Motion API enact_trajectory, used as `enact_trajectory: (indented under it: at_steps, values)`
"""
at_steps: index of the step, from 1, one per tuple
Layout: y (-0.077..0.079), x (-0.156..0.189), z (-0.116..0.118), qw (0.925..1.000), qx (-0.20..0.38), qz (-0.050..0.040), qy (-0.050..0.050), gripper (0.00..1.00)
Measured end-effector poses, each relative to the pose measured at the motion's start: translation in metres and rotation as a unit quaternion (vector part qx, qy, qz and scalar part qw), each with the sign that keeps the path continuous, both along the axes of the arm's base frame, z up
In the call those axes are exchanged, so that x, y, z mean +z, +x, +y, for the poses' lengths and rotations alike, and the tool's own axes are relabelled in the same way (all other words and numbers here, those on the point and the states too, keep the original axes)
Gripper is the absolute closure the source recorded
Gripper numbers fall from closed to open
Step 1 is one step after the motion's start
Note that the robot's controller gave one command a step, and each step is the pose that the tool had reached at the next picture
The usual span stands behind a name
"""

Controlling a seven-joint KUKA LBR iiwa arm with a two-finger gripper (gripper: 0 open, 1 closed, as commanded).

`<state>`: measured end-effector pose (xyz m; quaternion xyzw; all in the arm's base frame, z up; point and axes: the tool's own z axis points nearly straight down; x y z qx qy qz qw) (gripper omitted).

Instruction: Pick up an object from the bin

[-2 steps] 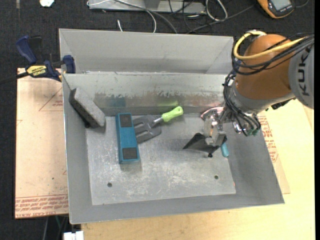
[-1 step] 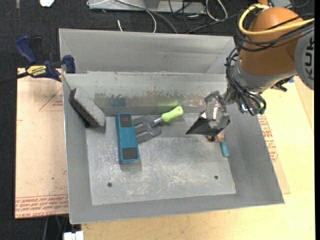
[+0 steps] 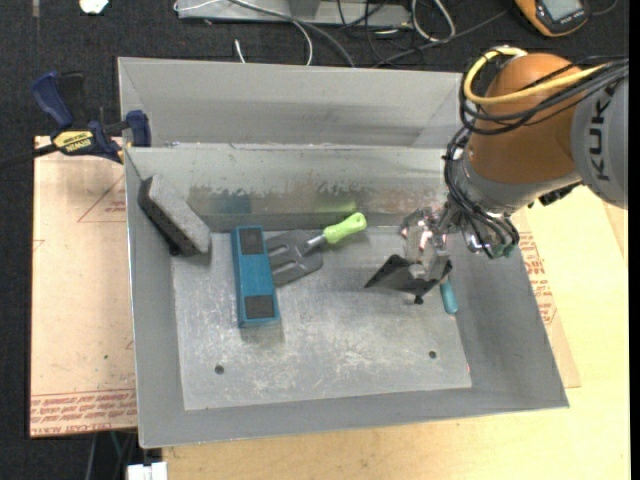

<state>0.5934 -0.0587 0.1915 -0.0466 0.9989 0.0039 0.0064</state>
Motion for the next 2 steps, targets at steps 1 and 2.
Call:
enact_trajectory:
  at_steps: [1,2]
  values:
    - [-0.003,-0.059,0.036,0.9993,-0.035,-0.007,0.001,1.0]
    - [0.008,0.022,-0.001,0.9996,-0.026,-0.0055,-0.001,1.0]
